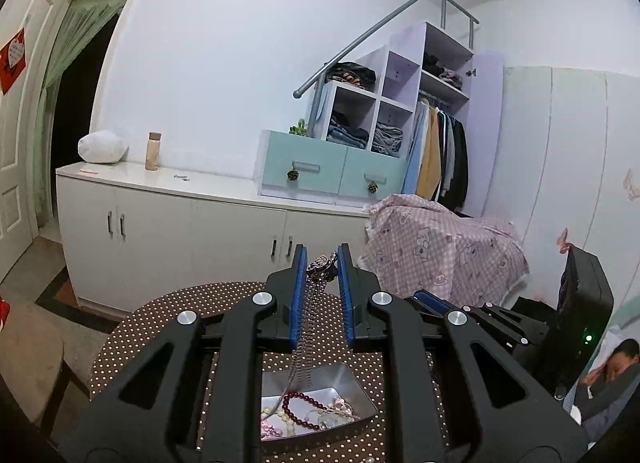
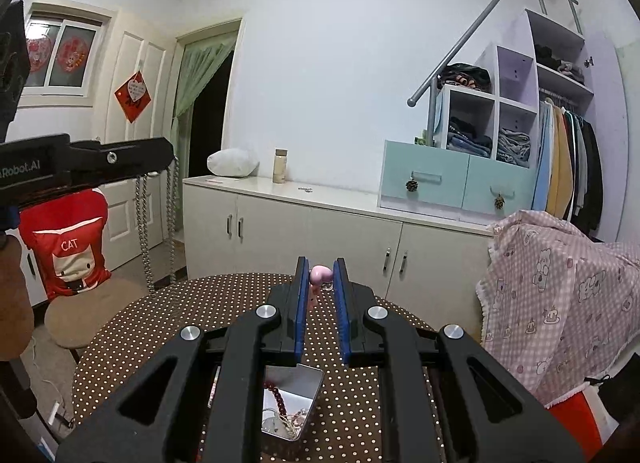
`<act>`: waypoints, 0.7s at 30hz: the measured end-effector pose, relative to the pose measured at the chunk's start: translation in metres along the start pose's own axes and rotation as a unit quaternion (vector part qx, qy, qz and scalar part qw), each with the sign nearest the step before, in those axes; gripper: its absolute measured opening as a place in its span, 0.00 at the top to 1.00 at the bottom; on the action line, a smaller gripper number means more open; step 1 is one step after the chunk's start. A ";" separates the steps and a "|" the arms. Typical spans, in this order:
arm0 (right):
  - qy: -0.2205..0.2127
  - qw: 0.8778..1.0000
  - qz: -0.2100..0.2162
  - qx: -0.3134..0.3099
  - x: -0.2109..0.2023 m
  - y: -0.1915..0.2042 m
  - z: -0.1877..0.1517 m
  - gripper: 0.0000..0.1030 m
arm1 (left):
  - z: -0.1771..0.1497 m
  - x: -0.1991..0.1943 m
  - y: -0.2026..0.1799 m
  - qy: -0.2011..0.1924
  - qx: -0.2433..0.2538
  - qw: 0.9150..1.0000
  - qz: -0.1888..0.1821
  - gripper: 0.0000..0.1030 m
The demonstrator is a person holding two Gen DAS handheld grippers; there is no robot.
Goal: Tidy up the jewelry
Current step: 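Carry the chain and pink charm over the box and lower them, then open both grippers to release the chain and charm into the box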
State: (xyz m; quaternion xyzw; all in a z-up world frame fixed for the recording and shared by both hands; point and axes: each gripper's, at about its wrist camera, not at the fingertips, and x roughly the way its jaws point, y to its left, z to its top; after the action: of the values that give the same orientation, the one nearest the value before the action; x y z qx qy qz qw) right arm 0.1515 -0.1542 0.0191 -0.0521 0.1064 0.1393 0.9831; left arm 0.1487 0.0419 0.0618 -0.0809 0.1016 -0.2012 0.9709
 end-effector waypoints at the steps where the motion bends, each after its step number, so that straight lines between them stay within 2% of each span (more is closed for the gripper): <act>1: 0.002 1.000 0.002 0.001 0.001 0.000 -0.001 0.89 | -0.001 0.002 0.001 0.003 -0.002 1.000 0.000 0.84; 6: 0.036 0.999 0.020 0.014 0.015 0.000 -0.015 0.89 | -0.019 0.019 0.009 0.039 -0.007 0.999 0.015 0.84; 10: 0.071 0.996 0.048 0.009 0.028 0.004 -0.024 0.89 | -0.040 0.037 0.017 0.088 -0.007 0.996 0.027 0.84; 15: 0.081 0.995 0.064 0.010 0.027 0.001 -0.023 0.84 | -0.056 0.049 0.030 0.133 -0.007 0.990 0.041 0.83; 16: 0.080 0.995 0.063 0.008 0.026 0.000 -0.023 0.80 | -0.057 0.050 0.030 0.137 -0.005 0.990 0.038 0.70; 17: 0.077 0.995 0.060 0.006 0.024 0.000 -0.021 0.77 | -0.058 0.050 0.030 0.142 -0.001 0.989 0.034 0.34; 18: 0.077 0.995 0.059 0.004 0.022 -0.001 -0.020 0.64 | -0.058 0.048 0.030 0.137 0.001 0.990 0.035 0.24; 19: 0.075 0.996 0.055 0.004 0.021 -0.002 -0.020 0.42 | -0.059 0.045 0.029 0.128 0.003 0.991 0.035 0.24; 20: 0.071 0.996 0.046 0.004 0.019 -0.003 -0.020 0.37 | -0.059 0.042 0.028 0.122 0.008 0.992 0.032 0.24; 21: 0.068 0.997 0.041 0.004 0.018 -0.003 -0.020 0.36 | -0.059 0.040 0.026 0.121 0.014 0.992 0.031 0.24</act>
State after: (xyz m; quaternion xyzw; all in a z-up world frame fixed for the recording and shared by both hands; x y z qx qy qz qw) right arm 0.1652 -0.1554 -0.0040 -0.0530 0.1758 0.1756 0.9672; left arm 0.1809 0.0420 -0.0074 -0.0395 0.2177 -0.1804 0.9584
